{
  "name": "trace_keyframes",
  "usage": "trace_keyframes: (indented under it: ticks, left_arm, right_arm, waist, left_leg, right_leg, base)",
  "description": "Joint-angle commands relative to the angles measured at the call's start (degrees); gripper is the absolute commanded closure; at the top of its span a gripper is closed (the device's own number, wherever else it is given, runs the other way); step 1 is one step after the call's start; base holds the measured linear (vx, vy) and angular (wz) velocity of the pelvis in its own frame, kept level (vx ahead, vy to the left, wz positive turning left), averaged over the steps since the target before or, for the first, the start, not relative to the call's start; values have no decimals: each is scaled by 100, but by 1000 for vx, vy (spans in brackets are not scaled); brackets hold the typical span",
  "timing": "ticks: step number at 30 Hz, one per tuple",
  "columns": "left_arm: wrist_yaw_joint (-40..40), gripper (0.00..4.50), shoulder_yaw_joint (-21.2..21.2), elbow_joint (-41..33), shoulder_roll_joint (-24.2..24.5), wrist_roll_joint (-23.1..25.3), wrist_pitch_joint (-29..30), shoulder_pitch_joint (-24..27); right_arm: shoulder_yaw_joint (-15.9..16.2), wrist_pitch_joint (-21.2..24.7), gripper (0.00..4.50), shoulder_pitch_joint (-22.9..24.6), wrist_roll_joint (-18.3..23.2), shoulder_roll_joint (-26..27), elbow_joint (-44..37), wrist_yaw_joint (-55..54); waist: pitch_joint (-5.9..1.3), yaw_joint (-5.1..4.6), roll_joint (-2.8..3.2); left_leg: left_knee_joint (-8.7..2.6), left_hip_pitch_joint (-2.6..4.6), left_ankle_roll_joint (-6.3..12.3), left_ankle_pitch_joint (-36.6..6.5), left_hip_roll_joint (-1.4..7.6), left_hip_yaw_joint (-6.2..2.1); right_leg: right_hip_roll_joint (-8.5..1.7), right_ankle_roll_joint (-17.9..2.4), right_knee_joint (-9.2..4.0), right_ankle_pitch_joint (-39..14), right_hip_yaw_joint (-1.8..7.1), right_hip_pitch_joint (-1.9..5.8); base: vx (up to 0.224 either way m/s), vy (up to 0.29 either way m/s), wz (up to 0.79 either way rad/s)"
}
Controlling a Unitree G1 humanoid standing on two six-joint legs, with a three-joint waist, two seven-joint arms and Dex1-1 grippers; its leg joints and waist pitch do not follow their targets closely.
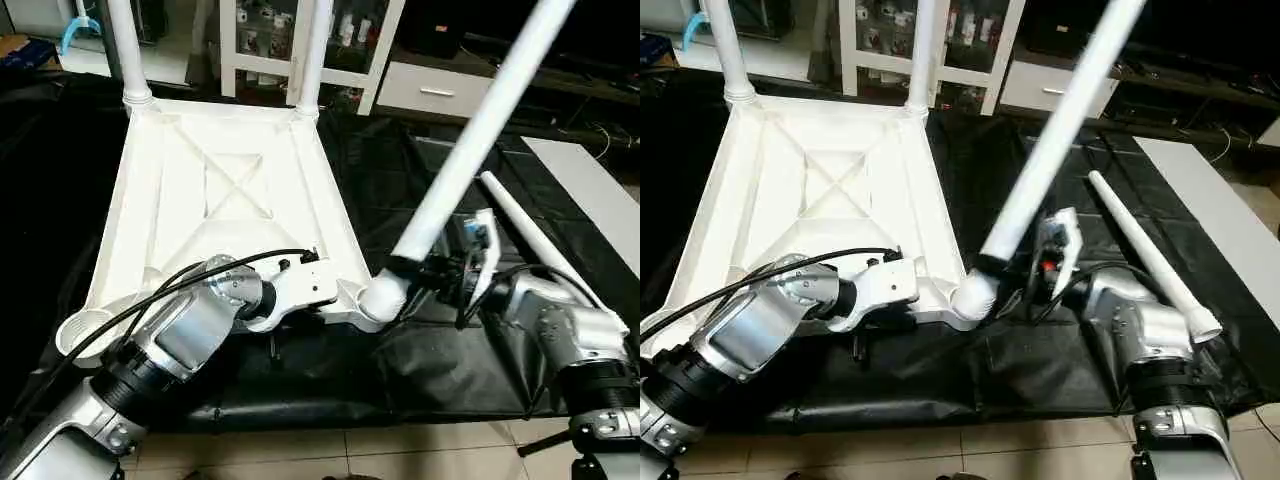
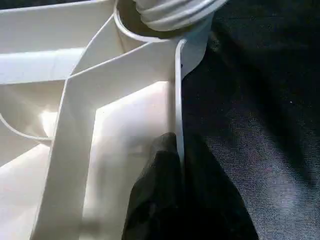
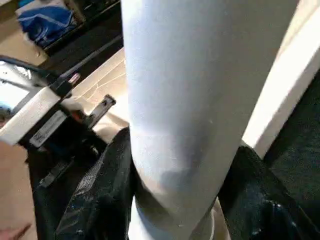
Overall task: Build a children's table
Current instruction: Insert table leg to table base
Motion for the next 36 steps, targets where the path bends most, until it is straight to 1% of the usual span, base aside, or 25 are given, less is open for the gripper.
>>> trace_keyframes:
  ticks: [1, 5, 6, 7, 8, 9, 10, 11, 12, 13, 14, 15, 16, 17, 18, 20, 23, 24, 25, 27, 31, 33, 34, 35, 36]
  left_arm:
    - [-2, 450, -201, -71, -45, 101, -11, 48]
    - [-23, 450, -214, -77, 1, 125, -43, 45]
    - [-23, 450, -213, -62, 18, 133, -74, 52]
    - [-25, 450, -213, -51, 26, 136, -89, 53]
    - [-30, 450, -216, -30, 45, 138, -120, 53]
    - [-32, 450, -217, -18, 55, 138, -137, 54]
    - [-29, 450, -213, 3, 64, 136, -156, 60]
    - [-30, 450, -214, 13, 70, 137, -164, 62]
    - [-53, 450, -237, 42, 110, 156, -190, 64]
    - [-62, 450, -239, 58, 129, 161, -210, 66]
    - [-62, 450, -239, 58, 129, 161, -210, 66]
    - [-88, 450, -250, 82, 162, 171, -241, 58]
    - [-101, 450, -248, 105, 179, 174, -266, 46]
    - [-134, 450, -259, 138, 211, 182, -307, 16]
    - [-134, 450, -259, 138, 211, 182, -307, 16]
    - [-181, 450, -270, 155, 230, 181, -328, -35]
    - [-207, 450, -278, 186, 212, 182, -360, -79]
    - [-206, 450, -284, 208, 206, 188, -382, -90]
    - [-206, 450, -284, 208, 206, 188, -382, -90]
    - [-204, 450, -290, 209, 199, 189, -380, -93]
    - [-212, 450, -295, 190, 198, 176, -372, -78]
    - [-230, 450, -294, 144, 216, 166, -339, -43]
    - [-232, 450, -293, 133, 223, 165, -331, -32]
    - [-233, 450, -293, 131, 227, 165, -331, -26]
    - [-234, 450, -292, 132, 232, 166, -333, -22]
  right_arm:
    - [21, -6, 266, -45, -102, -126, 22, 18]
    - [146, -499, 266, -68, -478, -115, 151, -125]
    - [173, -740, 266, -81, -629, -93, 239, -243]
    - [215, -952, 266, -81, -762, -100, 294, -333]
    - [232, -1142, 266, -84, -854, -87, 353, -442]
    - [234, -1243, 266, -83, -898, -77, 380, -505]
    - [214, -1348, 266, -73, -926, -54, 386, -585]
    - [200, -1382, 266, -66, -929, -40, 382, -613]
    - [154, -1371, 266, -19, -883, 11, 311, -640]
    - [139, -1354, 266, 5, -861, 39, 268, -655]
    - [139, -1354, 266, 5, -861, 39, 268, -655]
    - [134, -1351, 266, 82, -830, 76, 177, -656]
    - [149, -1400, 266, 167, -845, 98, 93, -670]
    - [192, -1532, 266, 301, -895, 126, -16, -640]
    - [192, -1532, 266, 301, -895, 126, -16, -640]
    - [275, -1615, 266, 392, -940, 107, -69, -564]
    - [316, -1680, 266, 406, -968, 77, 106, -530]
    - [296, -1699, 266, 346, -986, 93, 325, -567]
    - [296, -1699, 266, 346, -986, 93, 325, -567]
    - [313, -1755, 266, 275, -1053, 105, 525, -631]
    - [455, -1796, 266, 181, -1243, 129, 680, -774]
    - [752, -1833, 266, 147, -1516, 81, 703, -746]
    - [810, -1859, 266, 126, -1576, 82, 731, -750]
    - [837, -1882, 266, 107, -1604, 87, 762, -756]
    - [849, -1915, 266, 78, -1623, 105, 798, -774]
  waist:
    - [-278, -9, 72]
    - [-284, -9, 102]
    - [-287, -8, 149]
    - [-295, -7, 160]
    - [-305, -11, 202]
    - [-305, -11, 189]
    - [-299, -21, 235]
    - [-298, -31, 222]
    - [-299, -18, 308]
    - [-292, -41, 270]
    - [-293, -22, 375]
    - [-289, -45, 306]
    - [-288, -28, 360]
    - [-281, -3, 447]
    - [-287, -22, 411]
    - [-295, -27, 392]
    - [-293, -26, 433]
    - [-289, -32, 465]
    - [-290, -37, 463]
    - [-287, -45, 442]
    - [-265, -57, 451]
    - [-264, -65, 452]
    - [-273, -83, 347]
    - [-265, -72, 399]
    - [-255, -94, 409]
  left_leg:
    - [-391, 118, 8, -1104, 67, 34]
    - [-393, 119, -41, -1127, 69, 33]
    - [-396, 131, -69, -1170, 66, 34]
    - [-394, 128, -92, -1196, 64, 34]
    - [-396, 124, -103, -1217, 60, 31]
    - [-396, 121, -100, -1226, 59, 29]
    - [-410, 115, -104, -1320, 56, 22]
    - [-411, 115, -111, -1421, 54, 18]
    - [-418, 126, -128, -1477, 53, 5]
    - [-419, 131, -127, -1596, 57, 7]
    - [-429, 134, -151, -1635, 50, -13]
    - [-426, 123, -138, -1692, 50, -1]
    - [-427, 127, -133, -1695, 48, -4]
    - [-434, 131, -138, -1701, 48, -16]
    - [-429, 131, -119, -1685, 50, -5]
    - [-423, 111, -74, -1548, 40, -5]
    - [-422, 117, -13, -1458, 45, 3]
    - [-426, 125, -30, -1530, 48, 1]
    - [-426, 128, -32, -1579, 45, 2]
    - [-427, 133, -48, -1713, 45, 4]
    - [-442, 134, -105, -1985, 39, -18]
    - [-448, 130, -127, -2029, 36, -30]
    - [-444, 115, -106, -2006, 36, -23]
    - [-451, 118, -115, -1978, 35, -35]
    - [-452, 128, -124, -2060, 39, -39]
  right_leg:
    - [-234, -1001, -356, -1523, 159, 206]
    - [-231, -1036, -341, -1412, 154, 199]
    - [-226, -1054, -349, -1382, 156, 193]
    - [-223, -1073, -343, -1328, 157, 202]
    - [-217, -1104, -335, -1185, 156, 215]
    - [-211, -1113, -325, -1157, 152, 217]
    - [-206, -1130, -338, -1161, 151, 222]
    - [-208, -1131, -338, -1256, 149, 227]
    - [-213, -1137, -334, -1285, 153, 228]
    - [-205, -1138, -357, -1372, 148, 220]
    - [-205, -1149, -341, -1363, 147, 231]
    - [-199, -1143, -365, -1388, 143, 229]
    - [-204, -1154, -369, -1365, 149, 233]
    - [-212, -1163, -354, -1321, 152, 234]
    - [-204, -1177, -369, -1265, 150, 234]
    - [-193, -1248, -335, -1120, 147, 259]
    - [-197, -1321, -324, -1051, 152, 263]
    - [-193, -1349, -332, -1054, 149, 255]
    - [-190, -1351, -336, -1097, 146, 253]
    - [-196, -1326, -357, -1268, 146, 242]
    - [-210, -1171, -405, -1782, 143, 226]
    - [-207, -1120, -411, -1882, 140, 225]
    - [-205, -1097, -421, -1936, 133, 232]
    - [-216, -1080, -408, -1996, 139, 227]
    - [-216, -1063, -423, -2082, 141, 209]
  base:
    - [0, 0, 0]
    - [0, 0, 0]
    - [0, 0, 0]
    - [0, 0, 0]
    - [0, 0, 0]
    - [0, 0, 0]
    - [0, 0, 0]
    - [0, 0, 0]
    - [0, 0, 0]
    - [0, 0, 0]
    - [0, 0, 0]
    - [0, 0, 0]
    - [0, 0, 0]
    - [0, 0, 0]
    - [0, 0, 0]
    - [0, 0, 0]
    - [0, 0, 0]
    - [0, 0, 0]
    - [0, 0, 0]
    - [0, 0, 0]
    - [0, 0, 0]
    - [0, 0, 0]
    - [0, 0, 0]
    - [0, 0, 0]
    - [0, 0, 0]
